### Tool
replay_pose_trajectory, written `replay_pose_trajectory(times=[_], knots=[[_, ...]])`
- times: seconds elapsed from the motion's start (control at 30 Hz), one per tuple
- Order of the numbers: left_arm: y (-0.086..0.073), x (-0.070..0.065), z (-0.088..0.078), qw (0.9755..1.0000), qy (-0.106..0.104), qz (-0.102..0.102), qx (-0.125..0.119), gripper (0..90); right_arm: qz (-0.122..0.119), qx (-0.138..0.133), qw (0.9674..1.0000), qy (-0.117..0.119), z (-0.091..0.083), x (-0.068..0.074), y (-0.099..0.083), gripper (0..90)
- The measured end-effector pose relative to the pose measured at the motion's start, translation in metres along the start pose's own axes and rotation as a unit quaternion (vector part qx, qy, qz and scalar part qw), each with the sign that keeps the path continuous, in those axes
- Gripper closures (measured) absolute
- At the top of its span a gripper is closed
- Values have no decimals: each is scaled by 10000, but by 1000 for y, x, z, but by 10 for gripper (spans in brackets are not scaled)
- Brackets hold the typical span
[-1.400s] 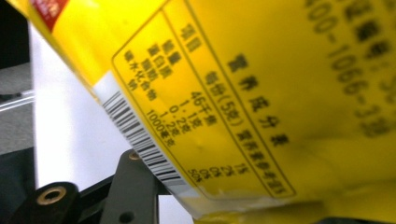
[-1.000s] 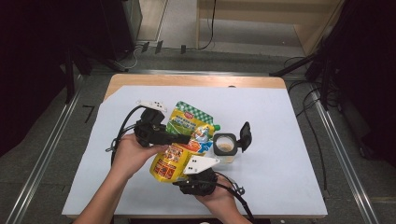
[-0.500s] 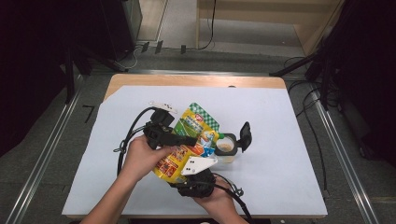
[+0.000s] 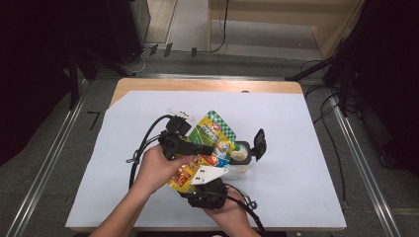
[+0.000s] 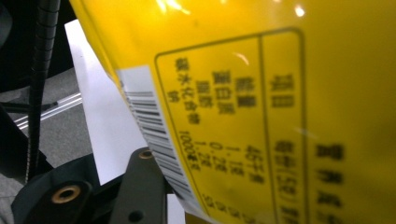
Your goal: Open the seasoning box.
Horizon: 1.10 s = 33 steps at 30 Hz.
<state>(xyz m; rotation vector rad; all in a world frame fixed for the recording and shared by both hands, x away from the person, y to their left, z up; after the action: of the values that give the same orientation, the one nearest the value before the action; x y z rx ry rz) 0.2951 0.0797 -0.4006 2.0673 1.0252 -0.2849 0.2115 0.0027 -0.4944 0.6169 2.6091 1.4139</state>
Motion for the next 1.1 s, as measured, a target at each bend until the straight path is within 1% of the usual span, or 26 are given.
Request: replay_pose_trajectory(times=[0.23,0.33,0.43,0.57,0.63,0.67,0.73,0.77,0.8,0.83,0.9,0.93,0.97,1.0,1.1], knots=[[0,3,1,9995,-126,118,277,722,35,-76,9996,266,-2,2,1,675],[1,4,0,9986,-203,284,395,703,33,-113,9992,390,-2,2,1,679],[2,4,1,9978,-323,374,453,679,19,-148,9989,439,-5,1,1,683],[3,6,4,9965,-468,436,543,646,36,-182,9985,514,-6,0,1,686],[4,6,5,9958,-513,480,584,614,45,-197,9983,543,-7,0,2,687],[4,6,6,9952,-534,556,607,606,39,-193,9983,547,-7,0,2,688],[5,5,6,9947,-554,620,606,585,42,-199,9983,554,-8,0,2,688],[6,6,7,9946,-570,584,648,581,41,-202,9983,554,-8,0,2,688],[6,6,8,9950,-535,535,659,578,59,-217,9981,580,-8,0,2,689],[6,7,9,9957,-450,461,672,601,53,-210,9980,599,-9,-1,2,690],[7,8,12,9967,-367,247,681,648,90,-175,9978,628,-8,-1,2,692],[7,7,13,9969,-336,226,677,667,103,-190,9978,626,-7,-1,2,692],[7,7,13,9971,-262,178,698,683,130,-186,9978,622,-7,-1,2,692],[7,6,13,9972,-233,151,689,713,115,-196,9979,612,-7,-2,2,692],[8,4,12,9978,-132,18,656,765,136,-190,9980,582,-7,-2,2,690]])
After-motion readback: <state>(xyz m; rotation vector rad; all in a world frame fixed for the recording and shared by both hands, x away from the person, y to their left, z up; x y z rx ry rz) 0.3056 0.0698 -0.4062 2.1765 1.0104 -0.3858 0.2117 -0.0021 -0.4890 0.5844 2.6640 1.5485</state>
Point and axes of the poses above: each handheld gripper's, and its own axes: z roughly forward along the jaws, y roughly out of its top, x roughly to its left, the point moved 4 cm from there along z, roughly forward along the jaws, and after that the axes turned 4 degrees about -z, right-handed, at the moved point
